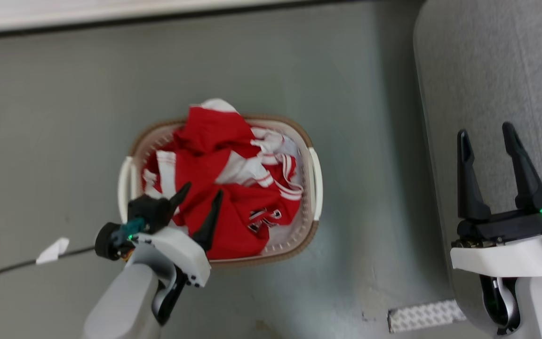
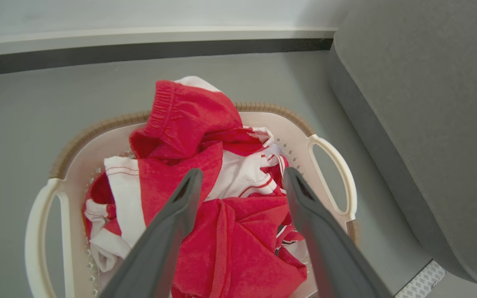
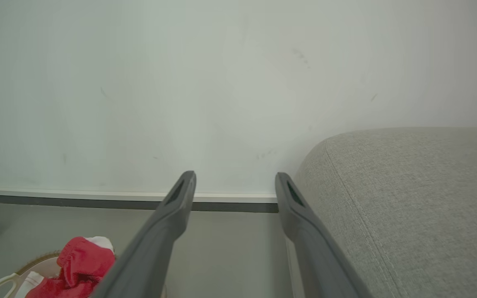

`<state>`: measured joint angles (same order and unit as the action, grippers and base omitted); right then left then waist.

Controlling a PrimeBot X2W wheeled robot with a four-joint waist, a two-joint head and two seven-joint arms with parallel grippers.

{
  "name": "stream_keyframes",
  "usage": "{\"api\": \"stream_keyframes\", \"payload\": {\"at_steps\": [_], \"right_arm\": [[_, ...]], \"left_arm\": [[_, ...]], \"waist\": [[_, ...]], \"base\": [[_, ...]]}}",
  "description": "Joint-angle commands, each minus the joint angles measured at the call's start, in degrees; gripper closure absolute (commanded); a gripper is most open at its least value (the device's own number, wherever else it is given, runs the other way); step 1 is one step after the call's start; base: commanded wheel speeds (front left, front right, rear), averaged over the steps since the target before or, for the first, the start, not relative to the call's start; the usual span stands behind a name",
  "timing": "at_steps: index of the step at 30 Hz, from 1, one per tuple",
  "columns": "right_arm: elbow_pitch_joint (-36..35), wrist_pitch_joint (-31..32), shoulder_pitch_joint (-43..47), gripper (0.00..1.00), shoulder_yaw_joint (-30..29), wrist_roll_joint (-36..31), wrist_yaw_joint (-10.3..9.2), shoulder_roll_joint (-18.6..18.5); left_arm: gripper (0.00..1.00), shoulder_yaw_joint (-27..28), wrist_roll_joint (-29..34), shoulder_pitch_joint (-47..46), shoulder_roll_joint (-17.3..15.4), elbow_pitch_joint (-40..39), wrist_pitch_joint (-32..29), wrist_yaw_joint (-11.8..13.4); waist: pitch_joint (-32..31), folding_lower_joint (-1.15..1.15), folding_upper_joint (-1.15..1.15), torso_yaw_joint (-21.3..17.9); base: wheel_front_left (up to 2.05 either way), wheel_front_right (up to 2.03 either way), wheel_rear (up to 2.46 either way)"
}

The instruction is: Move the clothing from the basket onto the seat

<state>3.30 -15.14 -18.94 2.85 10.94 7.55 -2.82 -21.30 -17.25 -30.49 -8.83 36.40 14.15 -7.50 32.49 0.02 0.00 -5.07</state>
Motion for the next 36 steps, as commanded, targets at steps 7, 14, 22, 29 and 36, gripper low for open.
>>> {"api": "stream_keyframes", "payload": {"at_steps": [7,14,22,29,36], "right_arm": [[-4.2,0.0,-2.7,0.0,1.0,1.1,-0.12,-0.1],[-5.8,0.0,-3.3,0.0,0.9,1.9,-0.12,-0.1],[-6.5,0.0,-3.5,0.0,1.2,2.2,-0.12,-0.1],[-5.4,0.0,-3.2,0.0,0.4,1.4,-0.12,-0.1],[-3.0,0.0,-1.9,0.0,0.7,1.2,-0.12,-0.1]], "left_arm": [[0.0,-5.9,-5.6,-9.6,-2.7,11.2,-3.8,0.1],[0.0,-7.8,-7.3,-14.8,-4.1,20.0,-5.8,0.1],[0.48,-12.0,-11.0,-16.8,-4.0,23.8,-8.3,0.1],[1.0,-16.8,-16.1,-16.8,-2.8,21.7,-5.9,0.1],[1.0,-20.2,-24.0,-13.2,-4.7,13.8,-0.4,0.1]], "waist": [[11.4,-0.02,0.0,-4.9],[14.5,-0.02,0.0,-6.2],[17.3,-0.02,0.0,-7.4],[15.3,-0.02,0.0,-6.3],[5.6,-0.02,0.0,-4.0]], "base": [[0.0,0.0,0.0],[0.0,0.0,0.0],[0.0,0.0,0.0],[0.0,0.0,0.0],[0.0,0.0,0.0]]}}
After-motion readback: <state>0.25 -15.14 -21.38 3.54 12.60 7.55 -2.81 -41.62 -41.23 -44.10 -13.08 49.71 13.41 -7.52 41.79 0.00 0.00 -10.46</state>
